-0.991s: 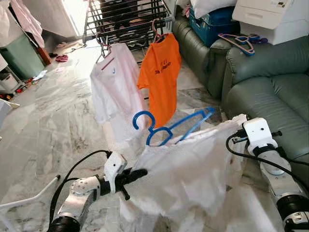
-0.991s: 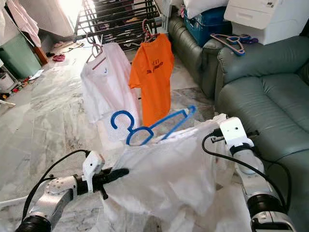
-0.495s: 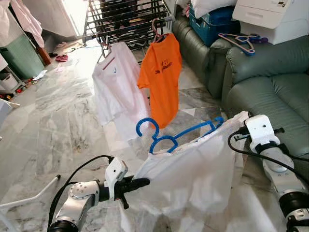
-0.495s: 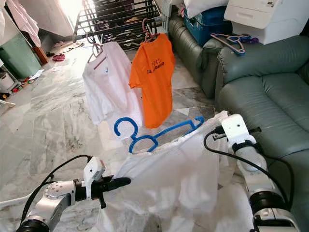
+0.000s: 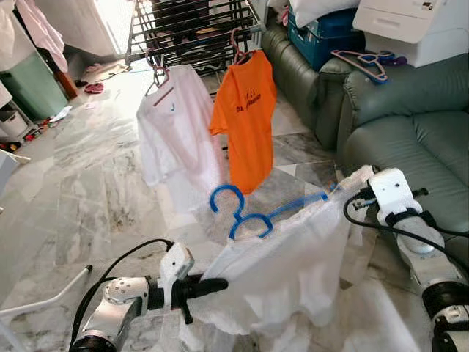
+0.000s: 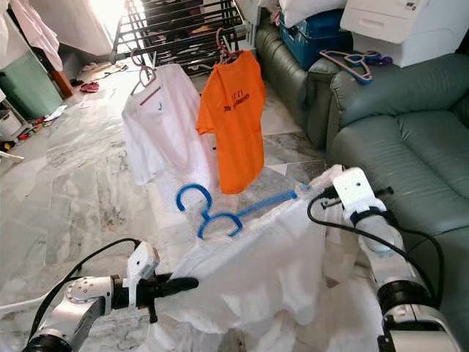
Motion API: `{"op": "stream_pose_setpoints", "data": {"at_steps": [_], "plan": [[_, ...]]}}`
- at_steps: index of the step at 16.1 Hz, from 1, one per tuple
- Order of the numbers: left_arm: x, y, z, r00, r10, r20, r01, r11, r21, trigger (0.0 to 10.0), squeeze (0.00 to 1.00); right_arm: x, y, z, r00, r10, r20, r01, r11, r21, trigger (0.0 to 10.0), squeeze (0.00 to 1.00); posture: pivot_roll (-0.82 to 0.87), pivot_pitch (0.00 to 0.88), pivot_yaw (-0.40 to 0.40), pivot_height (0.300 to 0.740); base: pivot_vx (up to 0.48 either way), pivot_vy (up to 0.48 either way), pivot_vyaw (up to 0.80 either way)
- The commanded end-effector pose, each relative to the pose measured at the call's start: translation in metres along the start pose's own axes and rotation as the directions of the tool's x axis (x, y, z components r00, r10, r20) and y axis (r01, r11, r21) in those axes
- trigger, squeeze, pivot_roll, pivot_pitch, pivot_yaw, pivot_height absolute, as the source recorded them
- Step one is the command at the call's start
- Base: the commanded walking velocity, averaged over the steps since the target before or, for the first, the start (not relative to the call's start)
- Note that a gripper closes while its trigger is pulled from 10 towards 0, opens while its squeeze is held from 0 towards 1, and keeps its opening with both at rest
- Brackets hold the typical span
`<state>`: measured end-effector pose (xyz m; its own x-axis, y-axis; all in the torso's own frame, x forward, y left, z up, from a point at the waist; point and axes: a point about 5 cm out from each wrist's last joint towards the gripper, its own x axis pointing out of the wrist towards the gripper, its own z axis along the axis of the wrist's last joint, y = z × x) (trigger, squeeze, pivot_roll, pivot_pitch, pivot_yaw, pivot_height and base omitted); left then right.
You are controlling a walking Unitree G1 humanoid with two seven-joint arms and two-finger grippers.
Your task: Hang hanger
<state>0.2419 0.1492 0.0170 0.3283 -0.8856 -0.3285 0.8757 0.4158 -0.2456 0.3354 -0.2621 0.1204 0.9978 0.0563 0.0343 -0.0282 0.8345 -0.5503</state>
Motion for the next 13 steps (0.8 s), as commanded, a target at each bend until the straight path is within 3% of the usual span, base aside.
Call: {"op": "stream_pose_setpoints", "data": {"at_steps": [1, 6, 7, 10, 13], "plan": [[-0.008, 0.002, -0.007, 0.999, 0.004, -0.054, -0.004, 1.0, 0.014, 0.0, 0.0, 0.01, -0.005, 0.018, 0.997, -0.012, 0.073, 0.012, 1.0, 0.001, 0.0, 0.0, -0.21, 0.024, 0.14, 0.74, 0.0, 0.0, 0.0], [-0.009, 0.002, -0.015, 0.994, 0.007, -0.106, -0.005, 1.0, 0.021, 0.0, 0.0, 0.02, 0.003, 0.05, 0.976, 0.026, 0.215, -0.032, 0.999, 0.024, 0.0, 0.0, -0.21, 0.024, 0.141, 0.74, 0.0, 0.0, 0.0], [-0.008, 0.001, -0.017, 0.993, 0.006, -0.115, -0.003, 1.0, 0.024, 0.4, 0.0, 0.022, 0.007, 0.059, 0.967, 0.055, 0.249, -0.061, 0.998, 0.018, 0.0, 0.0, -0.21, 0.025, 0.142, 0.74, 0.0, 0.0, 0.0], [0.003, -0.002, -0.015, 0.992, -0.014, -0.128, 0.028, 0.994, 0.106, 1.6, 0.0, 0.024, 0.034, 0.071, 0.936, 0.21, 0.284, -0.223, 0.975, 0.013, 0.0, 0.0, -0.22, 0.024, 0.142, 0.74, 0.0, 0.0, 0.0], [0.018, -0.004, -0.003, 0.996, -0.019, -0.084, 0.032, 0.987, 0.156, 2.2, 0.0, 0.023, 0.066, 0.067, 0.897, 0.374, 0.236, -0.384, 0.923, -0.006, 0.0, 0.0, -0.22, 0.021, 0.134, 0.74, 0.0, 0.0, 0.0]]}}
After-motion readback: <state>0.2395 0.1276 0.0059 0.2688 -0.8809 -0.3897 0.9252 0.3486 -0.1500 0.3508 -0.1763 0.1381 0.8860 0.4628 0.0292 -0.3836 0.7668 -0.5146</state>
